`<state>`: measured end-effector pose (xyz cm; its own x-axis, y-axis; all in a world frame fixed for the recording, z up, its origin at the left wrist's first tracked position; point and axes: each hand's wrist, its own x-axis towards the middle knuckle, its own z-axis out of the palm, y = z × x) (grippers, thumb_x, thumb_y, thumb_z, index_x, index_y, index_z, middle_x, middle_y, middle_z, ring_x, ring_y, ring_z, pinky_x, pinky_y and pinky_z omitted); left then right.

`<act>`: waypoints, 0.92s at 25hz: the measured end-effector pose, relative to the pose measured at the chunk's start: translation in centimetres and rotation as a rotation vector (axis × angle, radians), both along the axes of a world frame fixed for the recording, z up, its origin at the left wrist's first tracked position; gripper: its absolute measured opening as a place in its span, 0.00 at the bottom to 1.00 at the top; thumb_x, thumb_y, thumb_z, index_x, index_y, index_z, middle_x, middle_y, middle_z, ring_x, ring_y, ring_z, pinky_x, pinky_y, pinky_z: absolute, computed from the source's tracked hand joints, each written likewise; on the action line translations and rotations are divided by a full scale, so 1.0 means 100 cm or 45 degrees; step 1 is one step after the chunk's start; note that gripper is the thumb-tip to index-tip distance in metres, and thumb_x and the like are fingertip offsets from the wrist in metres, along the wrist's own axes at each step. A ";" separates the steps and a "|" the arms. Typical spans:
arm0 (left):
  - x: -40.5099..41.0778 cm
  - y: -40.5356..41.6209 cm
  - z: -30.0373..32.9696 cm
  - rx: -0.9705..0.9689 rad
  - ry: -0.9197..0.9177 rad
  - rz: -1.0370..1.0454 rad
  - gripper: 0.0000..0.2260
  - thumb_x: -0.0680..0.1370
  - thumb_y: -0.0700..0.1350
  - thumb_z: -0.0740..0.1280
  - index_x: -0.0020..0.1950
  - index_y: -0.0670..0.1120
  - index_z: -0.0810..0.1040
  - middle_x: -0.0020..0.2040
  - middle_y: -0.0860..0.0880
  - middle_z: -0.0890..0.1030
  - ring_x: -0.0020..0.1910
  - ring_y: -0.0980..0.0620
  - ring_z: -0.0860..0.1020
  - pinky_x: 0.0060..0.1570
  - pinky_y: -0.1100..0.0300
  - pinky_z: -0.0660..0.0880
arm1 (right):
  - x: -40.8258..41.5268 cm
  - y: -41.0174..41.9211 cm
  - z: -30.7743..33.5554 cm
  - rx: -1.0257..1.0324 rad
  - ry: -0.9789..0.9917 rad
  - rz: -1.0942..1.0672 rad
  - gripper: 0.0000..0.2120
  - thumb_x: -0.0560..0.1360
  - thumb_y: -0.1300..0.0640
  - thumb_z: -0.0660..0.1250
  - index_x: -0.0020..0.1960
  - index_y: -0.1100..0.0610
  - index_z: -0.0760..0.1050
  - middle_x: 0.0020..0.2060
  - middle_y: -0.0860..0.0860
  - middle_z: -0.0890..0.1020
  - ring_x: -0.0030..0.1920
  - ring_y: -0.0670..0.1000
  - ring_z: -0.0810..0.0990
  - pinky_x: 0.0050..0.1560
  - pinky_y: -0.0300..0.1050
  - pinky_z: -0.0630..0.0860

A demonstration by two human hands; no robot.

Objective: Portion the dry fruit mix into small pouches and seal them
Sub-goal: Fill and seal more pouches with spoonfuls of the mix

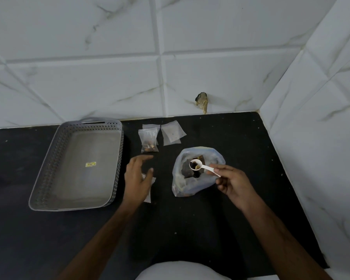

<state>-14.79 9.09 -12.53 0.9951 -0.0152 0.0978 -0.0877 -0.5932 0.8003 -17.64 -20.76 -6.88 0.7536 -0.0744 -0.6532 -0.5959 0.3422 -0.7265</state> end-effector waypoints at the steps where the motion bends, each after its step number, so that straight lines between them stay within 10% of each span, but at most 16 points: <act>1: -0.010 0.011 -0.004 -0.005 0.013 0.069 0.19 0.79 0.40 0.70 0.67 0.53 0.74 0.62 0.53 0.73 0.61 0.51 0.75 0.60 0.45 0.77 | 0.000 0.004 0.001 0.009 -0.004 0.015 0.10 0.78 0.64 0.68 0.58 0.60 0.83 0.50 0.58 0.87 0.32 0.45 0.78 0.31 0.36 0.74; 10: -0.027 0.018 -0.033 0.381 0.615 0.242 0.45 0.69 0.61 0.77 0.79 0.47 0.60 0.75 0.45 0.64 0.75 0.43 0.63 0.74 0.42 0.63 | 0.002 0.039 0.008 0.028 0.004 0.179 0.11 0.78 0.62 0.69 0.59 0.60 0.82 0.52 0.58 0.87 0.33 0.44 0.77 0.32 0.36 0.74; 17: -0.011 0.006 -0.041 0.743 0.529 0.262 0.32 0.72 0.66 0.71 0.67 0.49 0.68 0.66 0.46 0.70 0.67 0.44 0.69 0.67 0.43 0.66 | 0.001 0.045 0.013 0.026 0.008 0.184 0.10 0.78 0.62 0.68 0.59 0.59 0.82 0.51 0.58 0.87 0.33 0.44 0.77 0.34 0.37 0.73; 23: -0.020 0.008 -0.042 0.313 0.301 0.115 0.15 0.79 0.54 0.69 0.59 0.53 0.66 0.57 0.53 0.78 0.59 0.51 0.77 0.67 0.46 0.62 | 0.002 0.048 0.019 0.034 -0.017 0.181 0.10 0.78 0.63 0.68 0.58 0.60 0.83 0.51 0.59 0.87 0.32 0.44 0.77 0.34 0.37 0.72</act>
<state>-16.76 9.91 -16.75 0.9882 0.0797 -0.1309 0.1446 -0.7677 0.6243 -17.44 -15.96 -5.01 0.7636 0.0513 -0.6436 -0.6305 0.2742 -0.7262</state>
